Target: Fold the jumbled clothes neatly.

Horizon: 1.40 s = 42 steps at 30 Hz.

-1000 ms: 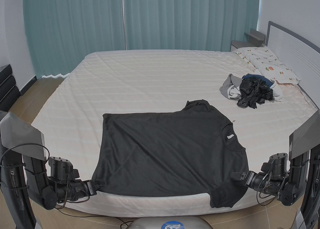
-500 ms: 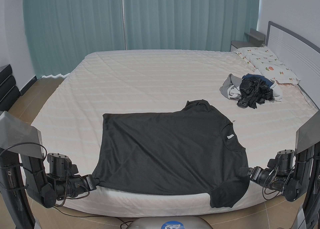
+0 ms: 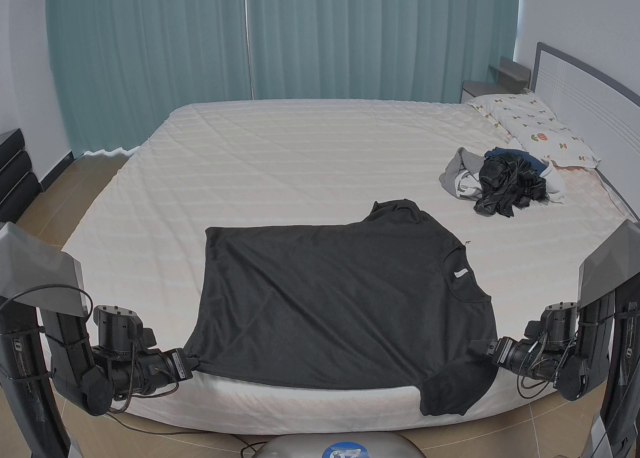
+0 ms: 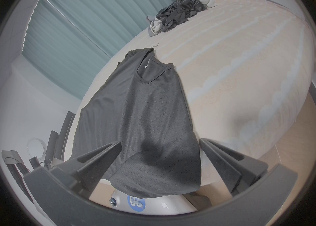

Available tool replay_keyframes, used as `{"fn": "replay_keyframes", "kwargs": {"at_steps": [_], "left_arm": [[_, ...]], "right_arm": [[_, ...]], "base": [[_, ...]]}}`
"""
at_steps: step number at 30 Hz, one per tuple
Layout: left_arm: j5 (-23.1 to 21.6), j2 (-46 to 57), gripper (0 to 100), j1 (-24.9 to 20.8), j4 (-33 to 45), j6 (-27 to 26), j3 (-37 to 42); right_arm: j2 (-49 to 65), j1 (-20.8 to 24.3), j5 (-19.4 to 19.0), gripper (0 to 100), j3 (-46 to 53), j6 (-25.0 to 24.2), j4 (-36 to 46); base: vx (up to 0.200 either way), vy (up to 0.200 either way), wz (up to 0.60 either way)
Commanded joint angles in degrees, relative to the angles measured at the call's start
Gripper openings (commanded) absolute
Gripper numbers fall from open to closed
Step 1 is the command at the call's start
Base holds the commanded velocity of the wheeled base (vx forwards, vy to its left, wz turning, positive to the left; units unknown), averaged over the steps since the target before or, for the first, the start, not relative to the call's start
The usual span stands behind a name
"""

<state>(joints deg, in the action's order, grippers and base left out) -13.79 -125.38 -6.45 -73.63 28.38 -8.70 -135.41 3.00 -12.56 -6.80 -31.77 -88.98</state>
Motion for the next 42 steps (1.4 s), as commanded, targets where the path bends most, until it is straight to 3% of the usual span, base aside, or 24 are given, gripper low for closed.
{"fn": "replay_keyframes", "kwargs": {"at_steps": [1,4,5,21,28,40,41,42], "left_arm": [[0.1,0.0,0,-0.1,0.0,0.0,0.0],[0.0,0.0,0,-0.1,0.0,0.0,0.0],[0.1,0.0,0,-0.1,0.0,0.0,0.0],[0.3,-0.1,0,0.2,0.0,0.0,-0.3],[3.2,-0.2,0,0.3,0.0,1.2,-2.2],[3.2,-0.4,0,0.0,0.0,1.6,-2.2],[3.2,-0.4,0,0.0,0.0,1.6,-2.2],[3.2,-0.4,0,0.0,0.0,1.6,-2.2]], "right_arm": [[-1.0,-0.5,-1.5,100,-0.9,0.0,-0.7],[-0.8,-0.6,-2.1,100,-0.8,0.0,-0.8],[-1.0,-0.7,-2.2,0,-0.3,0.1,-0.8],[0.9,-4.8,-2.8,0,1.3,1.4,-0.8],[1.9,-4.1,-2.8,0,-4.1,0.5,-0.8],[-3.7,-3.5,-2.1,0,-11.7,0.2,-0.8],[-3.8,-3.5,-2.0,100,-11.7,0.1,-0.8],[-3.9,-3.7,-2.0,100,-11.7,0.1,-0.8]], "base": [[0.0,0.0,0.0],[0.0,0.0,0.0],[0.0,0.0,0.0],[0.0,0.0,0.0],[0.0,0.0,0.0],[0.0,0.0,0.0],[0.0,0.0,0.0],[0.0,0.0,0.0]]}}
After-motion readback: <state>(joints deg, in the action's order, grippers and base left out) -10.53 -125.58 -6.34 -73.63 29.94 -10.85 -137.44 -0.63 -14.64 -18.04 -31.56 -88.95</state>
